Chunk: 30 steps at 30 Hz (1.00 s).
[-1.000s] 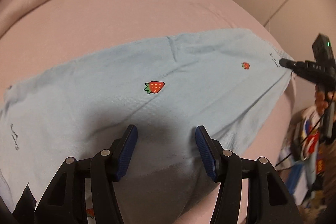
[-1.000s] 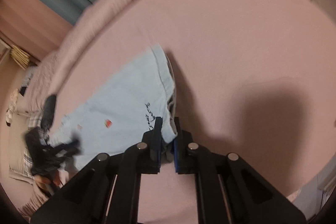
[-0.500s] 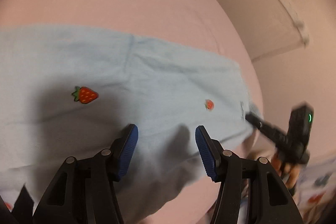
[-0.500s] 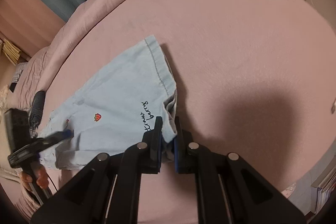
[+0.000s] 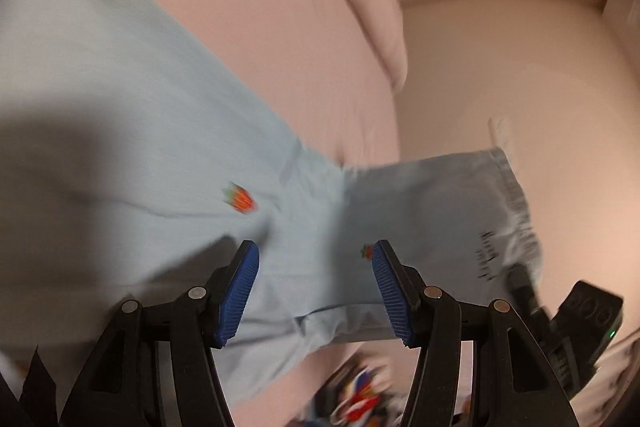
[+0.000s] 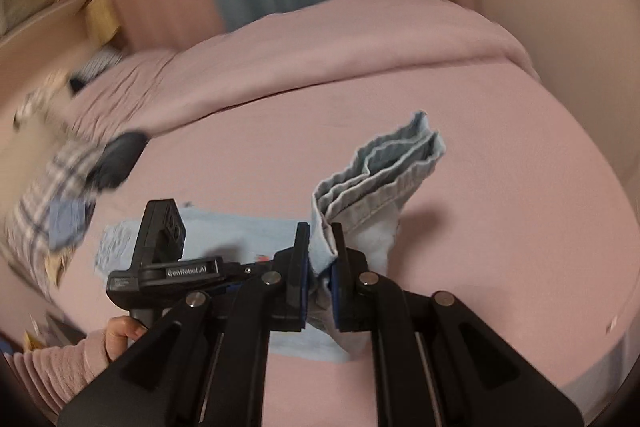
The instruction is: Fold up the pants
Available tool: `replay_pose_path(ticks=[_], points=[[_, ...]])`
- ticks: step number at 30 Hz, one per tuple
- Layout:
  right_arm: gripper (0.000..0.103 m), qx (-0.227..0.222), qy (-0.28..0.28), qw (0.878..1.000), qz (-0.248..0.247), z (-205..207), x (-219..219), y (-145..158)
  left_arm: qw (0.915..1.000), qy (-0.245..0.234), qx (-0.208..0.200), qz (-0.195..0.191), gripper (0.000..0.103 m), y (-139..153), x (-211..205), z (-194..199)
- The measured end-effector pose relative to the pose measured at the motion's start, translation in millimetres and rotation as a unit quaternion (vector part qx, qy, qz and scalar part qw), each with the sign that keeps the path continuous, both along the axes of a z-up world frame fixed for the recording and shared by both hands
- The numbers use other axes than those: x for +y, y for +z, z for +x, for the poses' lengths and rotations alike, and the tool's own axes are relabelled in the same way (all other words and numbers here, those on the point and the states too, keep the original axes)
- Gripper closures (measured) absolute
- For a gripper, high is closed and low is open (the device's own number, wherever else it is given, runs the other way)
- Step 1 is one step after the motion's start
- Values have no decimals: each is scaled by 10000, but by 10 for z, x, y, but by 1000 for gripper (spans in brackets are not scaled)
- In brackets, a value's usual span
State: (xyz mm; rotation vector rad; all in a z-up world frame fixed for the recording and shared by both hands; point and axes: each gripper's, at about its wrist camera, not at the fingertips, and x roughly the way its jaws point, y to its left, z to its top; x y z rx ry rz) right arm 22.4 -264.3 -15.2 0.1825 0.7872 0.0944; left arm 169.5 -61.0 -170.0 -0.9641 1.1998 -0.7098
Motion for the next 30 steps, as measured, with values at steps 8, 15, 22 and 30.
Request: replay_pose_path(ticks=[8, 15, 22, 30], points=[[94, 339, 1383, 9869, -759, 381, 1338, -529, 9949, 710, -44, -711, 41, -137, 881, -250], [94, 338, 1871, 9779, -866, 416, 1937, -1076, 9938, 795, 56, -771, 33, -289, 941, -157], [94, 275, 1950, 9758, -954, 505, 2193, -1157, 9962, 674, -97, -545, 35, -151, 1084, -10], [81, 490, 2187, 9711, -819, 680, 2483, -1335, 9968, 760, -127, 196, 36, -48, 1400, -32]])
